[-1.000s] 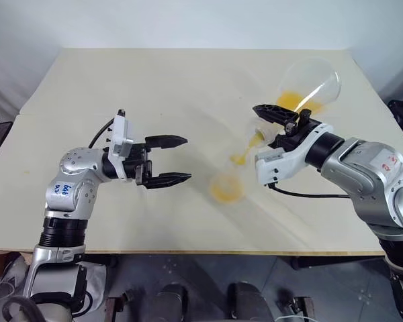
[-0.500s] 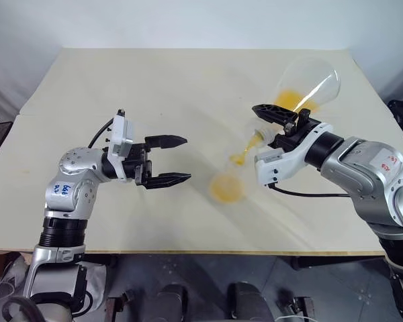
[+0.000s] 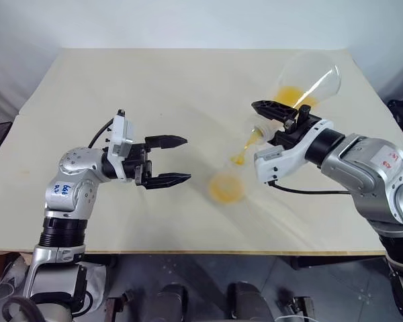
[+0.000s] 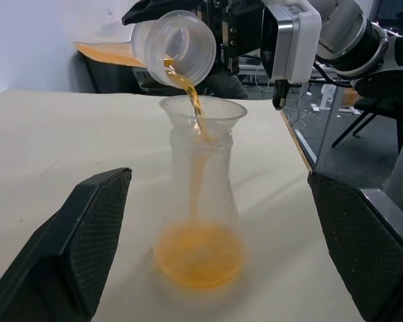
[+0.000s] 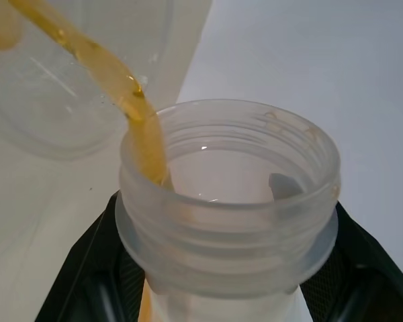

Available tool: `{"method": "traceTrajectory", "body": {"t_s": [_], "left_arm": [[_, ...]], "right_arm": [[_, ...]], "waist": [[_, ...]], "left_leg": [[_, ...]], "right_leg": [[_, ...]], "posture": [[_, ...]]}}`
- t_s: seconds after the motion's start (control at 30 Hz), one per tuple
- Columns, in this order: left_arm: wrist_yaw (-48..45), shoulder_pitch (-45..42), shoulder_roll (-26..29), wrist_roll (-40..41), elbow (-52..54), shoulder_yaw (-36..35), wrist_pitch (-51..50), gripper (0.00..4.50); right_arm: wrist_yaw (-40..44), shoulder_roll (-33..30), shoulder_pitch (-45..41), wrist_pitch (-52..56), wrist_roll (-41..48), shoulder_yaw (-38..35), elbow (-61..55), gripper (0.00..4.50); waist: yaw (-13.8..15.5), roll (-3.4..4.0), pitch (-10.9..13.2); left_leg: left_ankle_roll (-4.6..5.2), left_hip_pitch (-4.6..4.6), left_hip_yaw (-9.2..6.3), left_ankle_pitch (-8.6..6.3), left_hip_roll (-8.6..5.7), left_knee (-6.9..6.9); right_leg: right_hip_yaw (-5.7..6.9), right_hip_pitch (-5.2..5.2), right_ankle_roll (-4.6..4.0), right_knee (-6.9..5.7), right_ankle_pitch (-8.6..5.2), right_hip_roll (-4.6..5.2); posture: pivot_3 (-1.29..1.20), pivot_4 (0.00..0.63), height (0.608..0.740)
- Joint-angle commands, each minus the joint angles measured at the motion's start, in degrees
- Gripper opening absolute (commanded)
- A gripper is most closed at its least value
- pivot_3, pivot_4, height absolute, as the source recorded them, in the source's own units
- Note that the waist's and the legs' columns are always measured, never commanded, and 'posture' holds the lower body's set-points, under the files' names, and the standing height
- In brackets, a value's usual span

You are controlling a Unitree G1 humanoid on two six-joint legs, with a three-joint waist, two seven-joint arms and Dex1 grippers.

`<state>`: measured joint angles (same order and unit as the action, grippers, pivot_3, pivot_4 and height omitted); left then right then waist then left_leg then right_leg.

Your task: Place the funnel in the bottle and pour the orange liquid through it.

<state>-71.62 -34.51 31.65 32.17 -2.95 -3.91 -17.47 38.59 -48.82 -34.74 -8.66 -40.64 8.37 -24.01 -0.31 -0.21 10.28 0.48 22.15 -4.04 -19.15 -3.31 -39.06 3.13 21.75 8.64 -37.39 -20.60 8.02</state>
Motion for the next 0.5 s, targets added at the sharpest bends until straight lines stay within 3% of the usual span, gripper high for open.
{"method": "traceTrajectory", "body": {"t_s": [0.03, 0.5], "left_arm": [[-0.28, -0.31, 0.43, 1.26, 1.68, -1.15, 0.62, 4.50], [-0.08, 0.02, 0.83, 1.33, 1.85, -1.55, 0.59, 4.50]], "right_arm": [[-0.61, -0.09, -1.14, -0.11, -0.50, -1.98, -0.89, 2.47], [-0.69, -0.08, -1.05, -0.56, -0.33, -1.86, -0.75, 2.47]], "waist": [[-0.01, 0.00, 0.00], [-0.01, 0.00, 0.00]], "left_leg": [[0.00, 0.00, 0.00, 0.00, 0.00, 0.00], [0.00, 0.00, 0.00, 0.00, 0.00, 0.00]], "right_leg": [[0.00, 0.00, 0.00, 0.00, 0.00, 0.00], [0.00, 0.00, 0.00, 0.00, 0.00, 0.00]], "posture": [[0.00, 0.150, 0.740], [0.00, 0.150, 0.740]]}}
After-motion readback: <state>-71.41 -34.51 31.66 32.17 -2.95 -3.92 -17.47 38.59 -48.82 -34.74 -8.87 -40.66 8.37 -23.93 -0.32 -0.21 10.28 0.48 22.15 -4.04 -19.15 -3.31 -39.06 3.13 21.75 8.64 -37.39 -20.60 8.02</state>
